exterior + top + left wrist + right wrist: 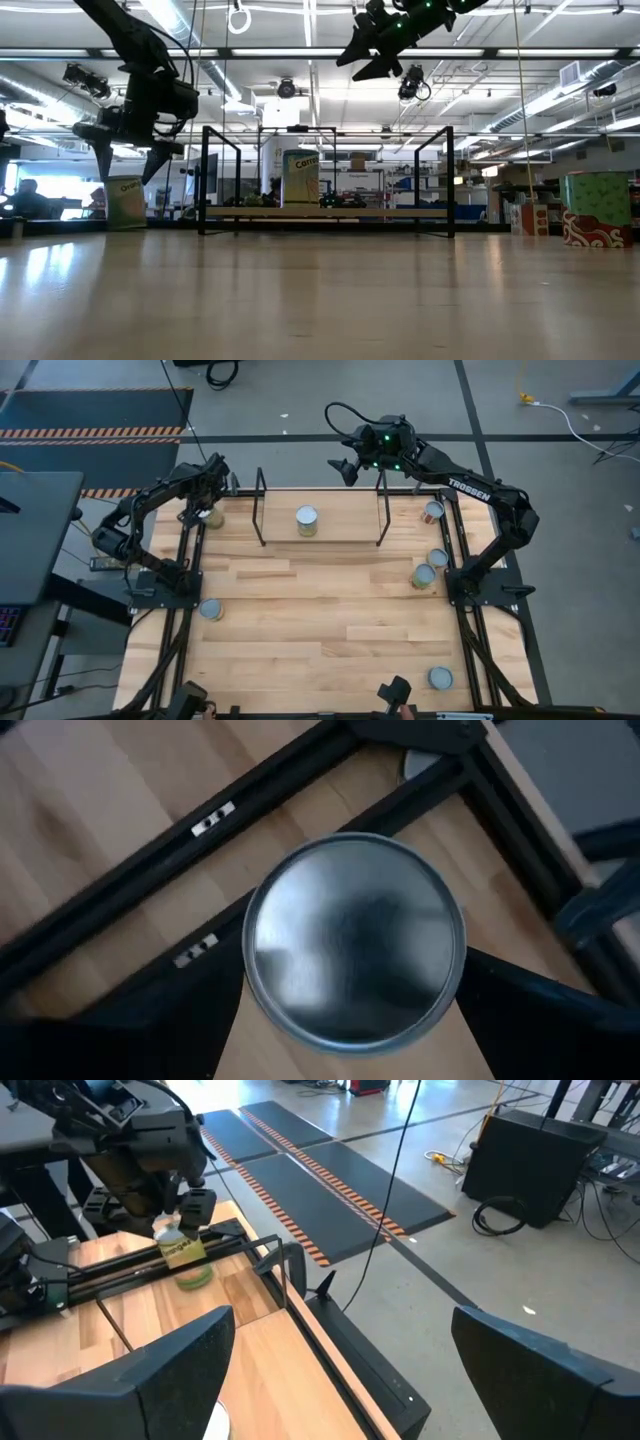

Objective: Pick and place cans onto a shelf
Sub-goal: Put the canned oranges on the shelf

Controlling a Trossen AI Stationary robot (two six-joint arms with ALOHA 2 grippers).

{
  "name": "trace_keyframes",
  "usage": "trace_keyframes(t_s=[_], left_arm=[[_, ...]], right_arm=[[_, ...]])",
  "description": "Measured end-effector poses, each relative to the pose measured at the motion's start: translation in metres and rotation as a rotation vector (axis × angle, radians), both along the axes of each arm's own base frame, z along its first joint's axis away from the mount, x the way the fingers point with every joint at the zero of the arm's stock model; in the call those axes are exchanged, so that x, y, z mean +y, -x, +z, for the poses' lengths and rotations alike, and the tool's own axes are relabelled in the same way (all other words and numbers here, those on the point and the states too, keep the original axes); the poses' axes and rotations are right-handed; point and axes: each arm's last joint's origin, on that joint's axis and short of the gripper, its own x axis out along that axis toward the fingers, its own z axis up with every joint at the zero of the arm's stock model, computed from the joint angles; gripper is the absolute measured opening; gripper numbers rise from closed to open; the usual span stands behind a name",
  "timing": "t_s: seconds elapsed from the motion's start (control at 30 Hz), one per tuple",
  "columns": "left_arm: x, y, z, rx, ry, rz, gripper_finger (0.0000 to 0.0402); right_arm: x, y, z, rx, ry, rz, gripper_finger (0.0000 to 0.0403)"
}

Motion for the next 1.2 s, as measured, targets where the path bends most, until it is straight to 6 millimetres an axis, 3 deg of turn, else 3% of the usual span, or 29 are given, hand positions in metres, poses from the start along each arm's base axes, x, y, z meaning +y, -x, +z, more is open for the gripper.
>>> trace_keyframes(t_s=[0.43,1.2], left_arm=[[0.0,-0.005,0.0,-0.081,-0.004,0.046,0.0352],[0.009,0.01,-0.001,-0.126,-0.04,0.218,0.0353]], right_arm=[[0.0,0.0,0.0,-0.004,-0.006,-0.003,0.0389],[0.0,0.001,-0.002,0.018,-0.015,-0.021,0.04]])
